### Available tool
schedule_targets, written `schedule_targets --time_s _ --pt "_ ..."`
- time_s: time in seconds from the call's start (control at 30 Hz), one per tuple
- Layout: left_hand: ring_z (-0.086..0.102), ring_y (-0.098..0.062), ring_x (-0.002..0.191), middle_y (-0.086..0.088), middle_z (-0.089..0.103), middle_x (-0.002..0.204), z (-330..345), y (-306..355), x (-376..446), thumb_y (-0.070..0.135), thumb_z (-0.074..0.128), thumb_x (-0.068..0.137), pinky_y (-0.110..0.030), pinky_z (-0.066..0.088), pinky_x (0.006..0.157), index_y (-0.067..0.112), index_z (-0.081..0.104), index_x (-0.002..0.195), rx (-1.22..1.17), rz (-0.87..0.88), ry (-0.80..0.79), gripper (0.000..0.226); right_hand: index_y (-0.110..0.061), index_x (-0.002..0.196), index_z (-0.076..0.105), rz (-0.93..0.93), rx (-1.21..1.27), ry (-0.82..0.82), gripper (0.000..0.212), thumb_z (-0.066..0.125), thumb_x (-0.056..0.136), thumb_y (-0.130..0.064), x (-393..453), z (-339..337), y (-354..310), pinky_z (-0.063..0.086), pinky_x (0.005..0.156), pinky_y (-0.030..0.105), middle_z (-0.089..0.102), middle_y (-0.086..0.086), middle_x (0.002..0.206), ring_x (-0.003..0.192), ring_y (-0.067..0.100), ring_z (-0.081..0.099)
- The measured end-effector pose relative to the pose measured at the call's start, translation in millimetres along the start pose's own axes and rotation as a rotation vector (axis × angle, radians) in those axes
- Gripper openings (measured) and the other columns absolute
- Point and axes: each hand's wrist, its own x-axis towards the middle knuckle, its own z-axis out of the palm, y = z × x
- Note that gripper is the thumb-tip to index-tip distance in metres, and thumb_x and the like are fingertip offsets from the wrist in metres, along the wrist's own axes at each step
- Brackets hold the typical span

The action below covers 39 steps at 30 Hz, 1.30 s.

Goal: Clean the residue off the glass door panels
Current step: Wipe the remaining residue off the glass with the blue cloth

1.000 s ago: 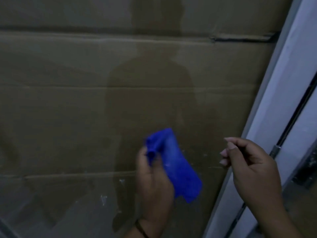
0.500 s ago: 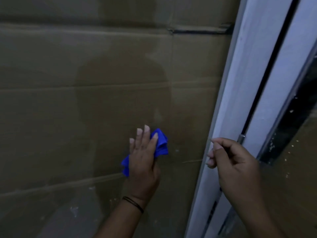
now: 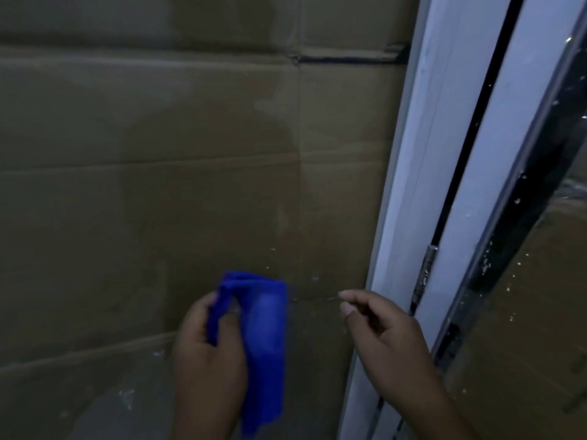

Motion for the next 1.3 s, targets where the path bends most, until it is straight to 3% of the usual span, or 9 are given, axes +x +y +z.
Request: schedule_targets --time_s 0.13,0.2,0.27,0.33,0.63,0.8,0.9,1.1,1.3 --pt "0.061 -0.003 0.08 0.013 0.064 0.087 -15.1 9.8 19.8 0.028 0.058 0.091 -0.02 0.049 0.074 0.038 0.056 0.09 -0.147 0.208 0.344 0.011 -0.041 0.086 0.063 -0.041 0.008 0.02 0.02 0.058 0.09 -0.022 5.9 5.4 -4.0 0.048 0.062 0.009 0.067 -0.013 0.078 0.074 0.0 0.061" --pt "0.056 -0.023 0.093 -0.007 0.056 0.102 -7.1 9.5 23.2 0.02 0.055 0.086 -0.033 0.045 0.085 0.028 0.056 0.099 -0.04 0.461 0.281 0.016 -0.041 0.085 0.063 -0.07 0.012 0.029 0.021 0.057 0.089 -0.022 6.8 8.5 -5.2 0.049 0.062 0.01 0.066 -0.017 0.079 0.073 0.001 0.062" --pt "0.05 -0.017 0.098 -0.01 0.051 0.102 9.3 4.5 28.6 0.003 0.053 0.079 -0.025 0.041 0.092 0.008 0.06 0.106 0.07 0.635 0.178 0.028 -0.041 0.085 0.063 -0.097 0.014 0.044 0.021 0.057 0.089 -0.021 5.9 9.1 -4.2 0.049 0.062 0.011 0.066 -0.019 0.081 0.073 0.001 0.062" --pt "0.049 -0.012 0.096 -0.012 0.054 0.096 26.5 4.2 33.6 -0.003 0.052 0.075 -0.016 0.039 0.091 -0.003 0.067 0.103 0.135 0.692 0.104 0.031 -0.042 0.084 0.063 -0.101 0.015 0.076 0.022 0.057 0.089 -0.021 4.6 5.9 -0.5 0.051 0.065 0.013 0.066 -0.018 0.082 0.074 0.002 0.063" --pt "0.052 -0.023 0.091 -0.015 0.065 0.094 92.6 -25.3 -7.3 -0.003 0.055 0.073 -0.03 0.042 0.083 0.0 0.07 0.103 0.311 0.823 -0.234 0.034 -0.041 0.08 0.066 -0.012 0.078 0.203 0.025 0.056 0.09 -0.02 -9.2 -25.6 16.6 0.053 0.062 0.018 0.069 -0.012 0.079 0.07 0.004 0.065" --pt "0.06 -0.027 0.09 -0.014 0.064 0.096 107.3 -26.0 -34.3 -0.011 0.064 0.068 -0.035 0.049 0.083 0.0 0.068 0.099 0.329 0.699 -0.474 0.033 -0.033 0.088 0.066 0.058 0.074 0.241 0.021 0.056 0.09 -0.016 -21.2 -38.9 23.9 0.053 0.062 0.017 0.068 -0.004 0.083 0.075 0.002 0.065" --pt "0.052 -0.01 0.091 -0.006 0.059 0.097 104.0 -12.1 -40.2 -0.005 0.054 0.077 -0.016 0.04 0.086 0.005 0.064 0.095 0.142 0.544 -0.509 0.023 -0.034 0.089 0.065 0.143 0.016 0.201 0.019 0.056 0.091 -0.017 -27.7 -40.8 29.7 0.048 0.062 0.012 0.066 -0.008 0.085 0.076 -0.004 0.062" --pt "0.064 -0.017 0.079 -0.007 0.07 0.09 77.8 10.5 -46.7 0.002 0.049 0.094 -0.029 0.05 0.07 0.014 0.063 0.098 -0.333 -0.327 -0.814 0.018 -0.039 0.111 0.053 0.289 -0.001 0.109 0.023 0.058 0.088 -0.037 -31.9 -26.1 32.9 0.047 0.072 0.014 0.056 -0.021 0.103 0.091 -0.004 0.056" --pt "0.067 -0.024 0.08 -0.013 0.072 0.096 56.1 2.8 -41.4 0.008 0.049 0.095 -0.037 0.051 0.073 0.013 0.064 0.103 -0.476 -0.564 -0.885 0.018 -0.018 0.103 0.067 0.368 0.356 -0.124 0.016 0.06 0.088 -0.019 -33.7 -16.6 22.2 0.05 0.055 0.016 0.073 0.001 0.085 0.074 0.015 0.07"
